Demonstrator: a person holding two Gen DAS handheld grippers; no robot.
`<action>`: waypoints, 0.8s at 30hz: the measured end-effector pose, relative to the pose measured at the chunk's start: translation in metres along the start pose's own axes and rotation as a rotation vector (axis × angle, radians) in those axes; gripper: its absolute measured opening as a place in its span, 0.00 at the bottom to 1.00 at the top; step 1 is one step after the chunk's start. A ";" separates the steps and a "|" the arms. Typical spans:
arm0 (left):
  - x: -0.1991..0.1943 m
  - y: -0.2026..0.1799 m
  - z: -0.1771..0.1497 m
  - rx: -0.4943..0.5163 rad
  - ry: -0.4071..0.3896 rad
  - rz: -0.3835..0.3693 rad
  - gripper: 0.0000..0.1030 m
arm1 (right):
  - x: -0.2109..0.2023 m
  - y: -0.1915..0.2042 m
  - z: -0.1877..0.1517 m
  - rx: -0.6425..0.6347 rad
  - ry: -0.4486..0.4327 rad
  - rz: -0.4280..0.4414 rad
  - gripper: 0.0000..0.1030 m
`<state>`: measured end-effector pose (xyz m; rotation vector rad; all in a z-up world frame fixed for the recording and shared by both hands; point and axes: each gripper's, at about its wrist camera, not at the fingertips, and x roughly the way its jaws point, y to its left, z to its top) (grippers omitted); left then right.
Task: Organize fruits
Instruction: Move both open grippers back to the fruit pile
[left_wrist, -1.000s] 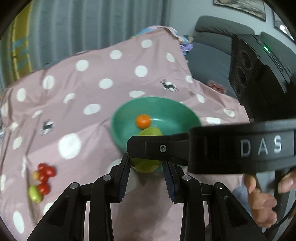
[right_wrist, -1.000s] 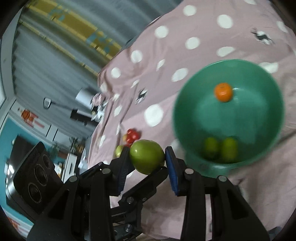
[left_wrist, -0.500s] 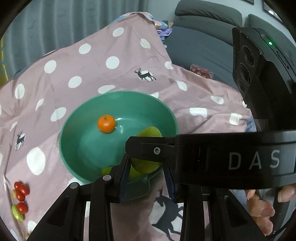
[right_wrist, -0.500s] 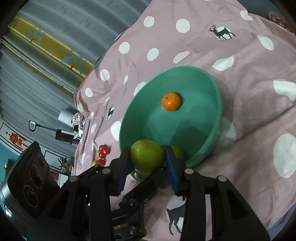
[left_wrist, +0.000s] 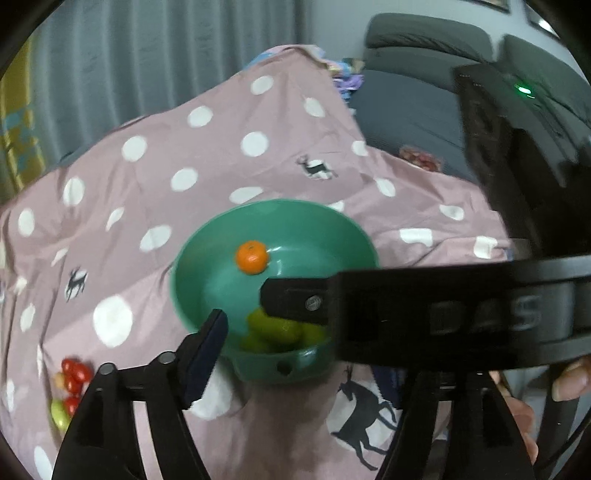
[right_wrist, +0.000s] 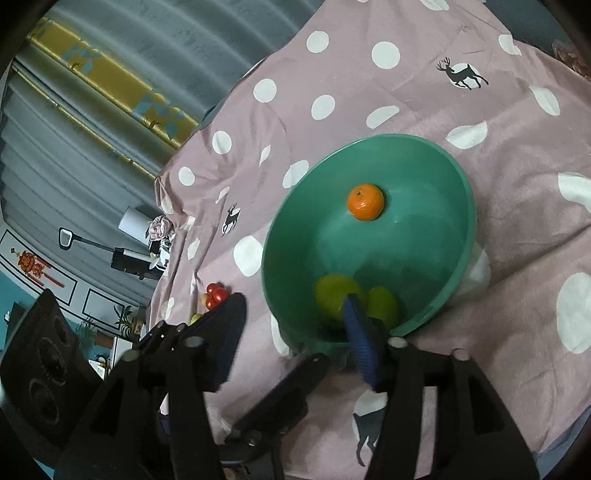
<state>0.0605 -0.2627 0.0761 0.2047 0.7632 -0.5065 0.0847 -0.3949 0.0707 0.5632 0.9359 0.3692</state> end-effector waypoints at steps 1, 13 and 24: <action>0.001 0.005 -0.002 -0.026 0.029 -0.011 0.73 | -0.001 0.002 -0.001 0.000 0.001 -0.003 0.65; -0.034 0.075 -0.063 -0.147 0.088 0.097 0.75 | 0.006 0.070 -0.012 -0.068 0.006 0.088 0.87; -0.064 0.187 -0.144 -0.441 0.107 0.412 0.75 | 0.092 0.137 -0.053 -0.241 0.216 0.069 0.86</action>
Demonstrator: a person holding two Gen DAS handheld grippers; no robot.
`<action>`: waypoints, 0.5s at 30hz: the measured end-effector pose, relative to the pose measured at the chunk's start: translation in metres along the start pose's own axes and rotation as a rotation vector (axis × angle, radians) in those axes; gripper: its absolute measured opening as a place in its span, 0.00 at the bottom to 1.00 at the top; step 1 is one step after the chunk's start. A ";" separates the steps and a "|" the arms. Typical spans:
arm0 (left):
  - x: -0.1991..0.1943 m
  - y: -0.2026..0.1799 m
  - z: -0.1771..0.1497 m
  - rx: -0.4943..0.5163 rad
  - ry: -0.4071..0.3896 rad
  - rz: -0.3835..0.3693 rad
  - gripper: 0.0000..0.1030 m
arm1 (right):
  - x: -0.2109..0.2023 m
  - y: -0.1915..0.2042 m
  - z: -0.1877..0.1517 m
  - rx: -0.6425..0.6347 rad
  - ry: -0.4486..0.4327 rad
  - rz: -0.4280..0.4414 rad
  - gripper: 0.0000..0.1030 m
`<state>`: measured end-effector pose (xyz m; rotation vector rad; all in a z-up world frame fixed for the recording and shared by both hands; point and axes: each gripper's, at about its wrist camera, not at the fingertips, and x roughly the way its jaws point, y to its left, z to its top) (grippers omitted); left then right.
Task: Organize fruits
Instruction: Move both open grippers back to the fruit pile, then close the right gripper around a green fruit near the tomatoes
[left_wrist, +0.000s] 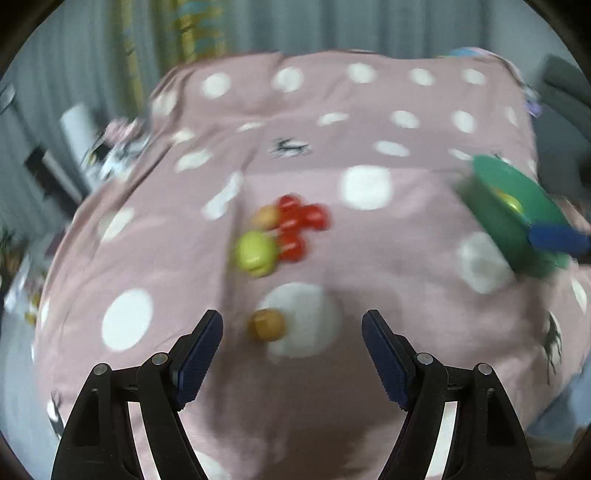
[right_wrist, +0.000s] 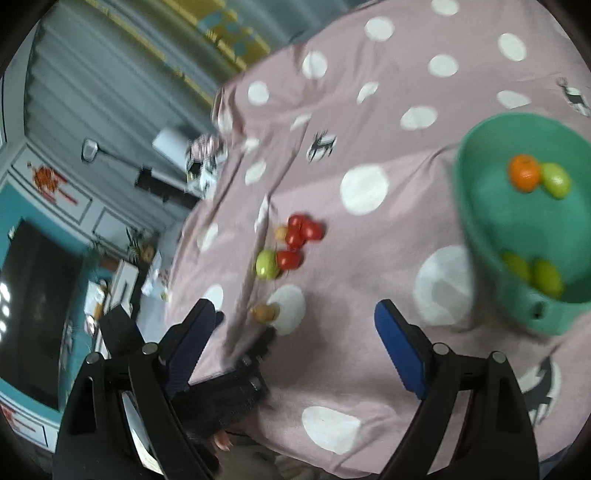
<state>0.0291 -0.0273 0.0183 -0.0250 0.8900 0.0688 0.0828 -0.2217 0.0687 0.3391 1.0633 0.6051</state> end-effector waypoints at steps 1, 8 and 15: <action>0.003 0.010 0.000 -0.035 0.016 -0.023 0.75 | 0.010 0.002 -0.001 -0.008 0.024 -0.010 0.86; -0.005 0.041 -0.007 -0.095 0.005 -0.003 0.75 | 0.056 0.003 0.001 0.034 0.097 -0.048 0.86; 0.000 0.052 -0.018 -0.076 0.054 0.000 0.75 | 0.097 0.020 0.010 0.052 0.117 0.084 0.72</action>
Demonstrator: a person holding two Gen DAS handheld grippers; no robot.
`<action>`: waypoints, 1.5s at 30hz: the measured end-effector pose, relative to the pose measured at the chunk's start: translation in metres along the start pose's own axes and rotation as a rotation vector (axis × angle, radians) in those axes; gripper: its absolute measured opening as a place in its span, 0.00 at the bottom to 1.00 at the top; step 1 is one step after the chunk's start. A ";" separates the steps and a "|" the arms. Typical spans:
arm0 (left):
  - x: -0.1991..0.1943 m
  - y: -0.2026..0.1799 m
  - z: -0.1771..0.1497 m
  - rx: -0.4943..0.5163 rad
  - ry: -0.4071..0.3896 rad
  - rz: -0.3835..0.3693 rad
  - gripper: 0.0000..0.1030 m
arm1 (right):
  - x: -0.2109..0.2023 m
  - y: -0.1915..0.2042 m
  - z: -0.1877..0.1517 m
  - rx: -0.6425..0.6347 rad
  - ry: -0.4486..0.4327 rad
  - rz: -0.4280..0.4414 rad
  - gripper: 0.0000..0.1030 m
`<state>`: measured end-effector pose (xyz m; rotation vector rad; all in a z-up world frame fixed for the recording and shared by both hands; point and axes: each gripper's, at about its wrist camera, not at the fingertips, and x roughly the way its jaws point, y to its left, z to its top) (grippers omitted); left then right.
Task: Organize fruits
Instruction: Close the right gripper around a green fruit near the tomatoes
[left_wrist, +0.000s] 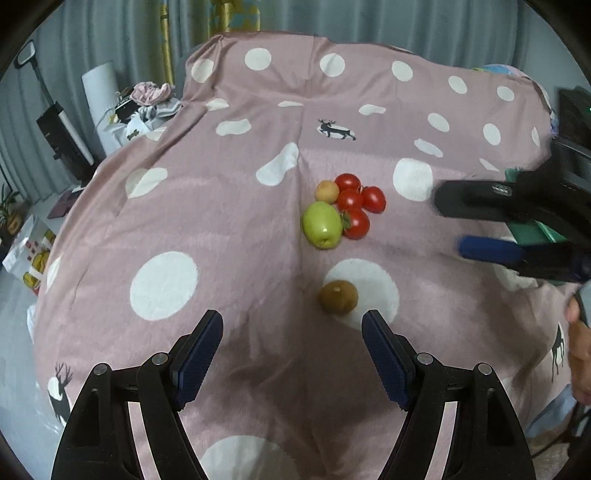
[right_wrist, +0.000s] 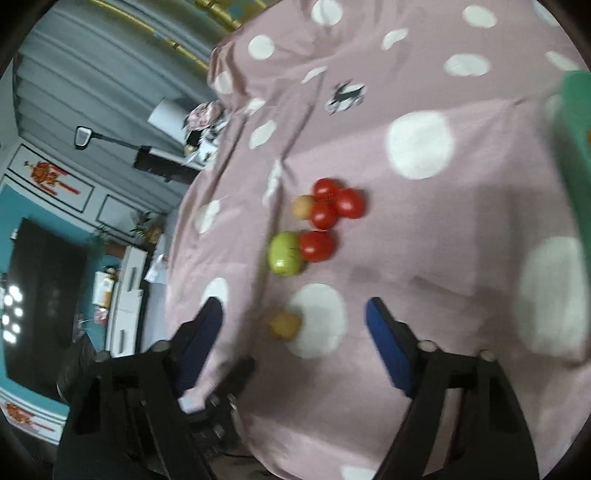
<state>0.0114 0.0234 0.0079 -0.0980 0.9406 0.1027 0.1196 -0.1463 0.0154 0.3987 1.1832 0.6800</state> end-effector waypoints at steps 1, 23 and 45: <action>0.001 -0.001 0.000 0.004 0.005 -0.002 0.75 | 0.006 0.001 0.001 0.006 0.011 0.018 0.72; 0.010 0.030 0.000 -0.062 0.069 0.031 0.75 | 0.090 -0.019 0.025 0.212 0.051 0.137 0.35; -0.007 -0.060 -0.011 0.097 -0.061 -0.091 0.75 | -0.005 -0.042 -0.020 0.065 0.077 -0.167 0.35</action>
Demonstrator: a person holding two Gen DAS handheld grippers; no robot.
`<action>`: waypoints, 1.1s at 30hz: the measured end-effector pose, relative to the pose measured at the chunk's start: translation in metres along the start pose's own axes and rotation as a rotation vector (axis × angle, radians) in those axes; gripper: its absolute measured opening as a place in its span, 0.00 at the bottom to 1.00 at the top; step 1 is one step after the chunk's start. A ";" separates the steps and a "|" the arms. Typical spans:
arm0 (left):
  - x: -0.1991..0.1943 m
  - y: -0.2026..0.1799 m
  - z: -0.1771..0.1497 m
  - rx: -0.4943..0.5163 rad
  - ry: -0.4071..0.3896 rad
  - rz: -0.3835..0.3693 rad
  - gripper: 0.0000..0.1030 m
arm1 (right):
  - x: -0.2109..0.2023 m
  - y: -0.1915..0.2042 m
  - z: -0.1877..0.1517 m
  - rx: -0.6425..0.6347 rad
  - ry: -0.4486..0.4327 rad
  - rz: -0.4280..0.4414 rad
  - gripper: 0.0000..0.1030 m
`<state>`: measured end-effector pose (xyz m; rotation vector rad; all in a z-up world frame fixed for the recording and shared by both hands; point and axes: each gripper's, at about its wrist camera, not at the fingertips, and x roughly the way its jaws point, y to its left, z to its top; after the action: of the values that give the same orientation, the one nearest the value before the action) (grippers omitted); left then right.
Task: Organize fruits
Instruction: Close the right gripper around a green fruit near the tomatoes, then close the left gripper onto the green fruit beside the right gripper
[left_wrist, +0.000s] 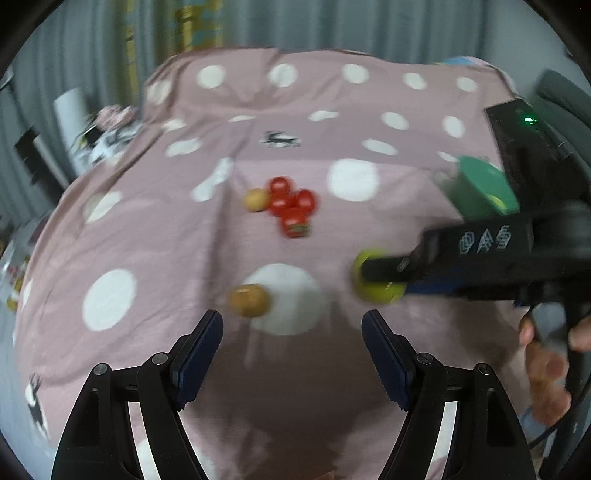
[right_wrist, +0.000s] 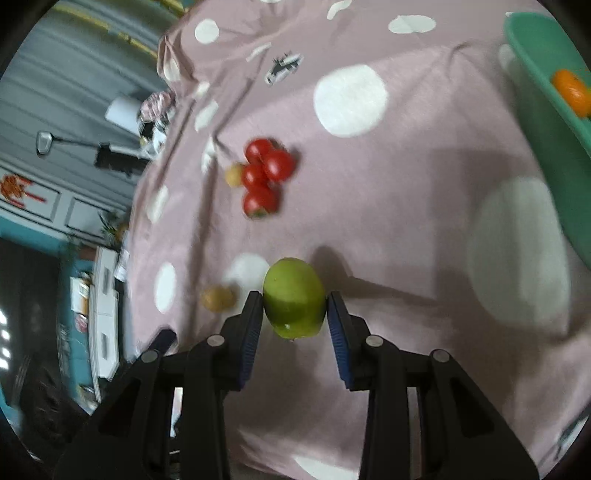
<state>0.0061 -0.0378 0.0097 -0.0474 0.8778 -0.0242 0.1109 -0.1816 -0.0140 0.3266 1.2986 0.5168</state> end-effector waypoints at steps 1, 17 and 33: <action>0.002 -0.007 0.000 0.016 0.003 -0.014 0.75 | -0.001 -0.002 -0.005 -0.008 0.011 -0.008 0.35; 0.023 -0.077 -0.001 0.199 0.058 -0.193 0.75 | -0.030 -0.042 -0.028 0.002 0.005 -0.036 0.36; 0.048 -0.076 0.010 0.094 0.132 -0.308 0.53 | -0.025 -0.045 -0.026 0.032 0.018 -0.015 0.39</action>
<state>0.0443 -0.1152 -0.0171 -0.0939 0.9931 -0.3596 0.0890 -0.2350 -0.0226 0.3386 1.3270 0.4876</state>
